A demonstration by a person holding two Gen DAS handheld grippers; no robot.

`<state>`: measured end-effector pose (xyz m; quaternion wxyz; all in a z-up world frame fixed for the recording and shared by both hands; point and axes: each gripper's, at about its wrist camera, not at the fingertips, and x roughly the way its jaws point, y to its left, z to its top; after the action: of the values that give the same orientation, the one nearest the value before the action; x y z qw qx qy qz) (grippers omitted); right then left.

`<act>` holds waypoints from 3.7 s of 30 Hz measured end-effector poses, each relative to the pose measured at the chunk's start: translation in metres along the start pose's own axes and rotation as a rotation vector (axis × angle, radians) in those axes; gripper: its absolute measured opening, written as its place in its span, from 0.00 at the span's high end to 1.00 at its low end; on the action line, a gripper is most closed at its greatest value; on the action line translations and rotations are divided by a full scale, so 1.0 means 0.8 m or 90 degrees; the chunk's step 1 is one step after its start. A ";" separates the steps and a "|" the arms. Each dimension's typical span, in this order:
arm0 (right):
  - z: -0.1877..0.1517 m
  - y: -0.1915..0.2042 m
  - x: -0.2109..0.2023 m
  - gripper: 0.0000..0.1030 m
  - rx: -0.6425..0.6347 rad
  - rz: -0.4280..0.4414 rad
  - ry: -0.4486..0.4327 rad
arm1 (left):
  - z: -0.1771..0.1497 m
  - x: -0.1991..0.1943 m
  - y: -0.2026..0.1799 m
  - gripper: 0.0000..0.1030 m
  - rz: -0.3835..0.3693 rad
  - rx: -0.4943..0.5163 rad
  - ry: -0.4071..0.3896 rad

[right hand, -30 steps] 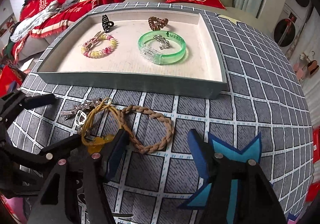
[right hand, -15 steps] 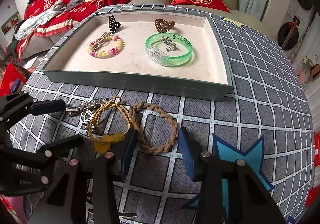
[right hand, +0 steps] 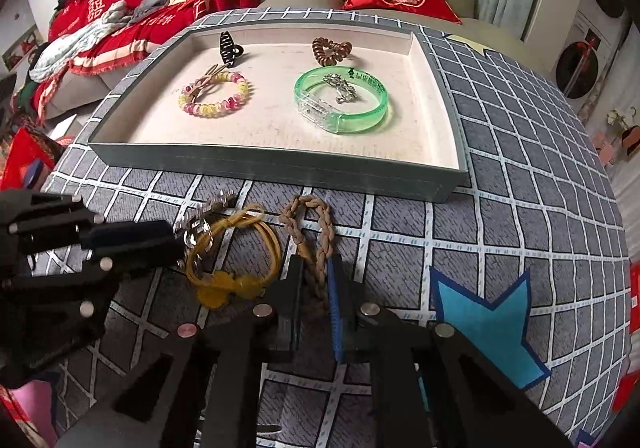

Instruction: Organize jewelry

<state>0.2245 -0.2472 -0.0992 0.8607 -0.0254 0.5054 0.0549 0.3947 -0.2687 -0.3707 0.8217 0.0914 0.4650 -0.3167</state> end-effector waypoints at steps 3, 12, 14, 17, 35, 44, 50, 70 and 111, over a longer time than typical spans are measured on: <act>-0.003 -0.002 -0.003 0.88 0.009 0.007 -0.003 | -0.008 -0.008 0.000 0.76 -0.001 -0.014 -0.005; -0.008 -0.021 -0.042 0.88 0.056 0.051 -0.028 | -0.021 -0.052 0.003 0.76 -0.001 -0.047 -0.051; -0.004 -0.024 -0.051 0.88 0.062 0.059 -0.036 | -0.018 -0.066 0.004 0.76 0.002 -0.049 -0.065; 0.007 -0.025 -0.066 0.88 0.069 0.073 -0.053 | -0.010 -0.083 0.006 0.76 0.009 -0.050 -0.086; 0.129 -0.044 -0.008 0.88 0.098 0.055 -0.062 | 0.081 -0.057 0.107 0.76 0.088 -0.136 -0.103; 0.177 -0.067 0.054 0.88 0.114 0.028 -0.039 | 0.104 0.006 0.135 0.76 0.141 -0.152 -0.052; 0.184 -0.078 0.081 0.88 0.126 0.026 -0.029 | 0.107 0.028 0.147 0.76 0.159 -0.162 -0.026; 0.176 -0.075 0.062 0.45 0.161 0.077 -0.033 | 0.100 0.021 0.130 0.76 0.175 -0.148 -0.031; 0.013 -0.042 -0.033 0.00 0.134 0.102 -0.011 | -0.029 -0.067 0.032 0.00 0.165 -0.090 -0.011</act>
<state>0.2253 -0.2815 -0.0715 0.8557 0.1056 0.5017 0.0704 0.3739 -0.2151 -0.3434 0.8639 0.0897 0.4635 -0.1755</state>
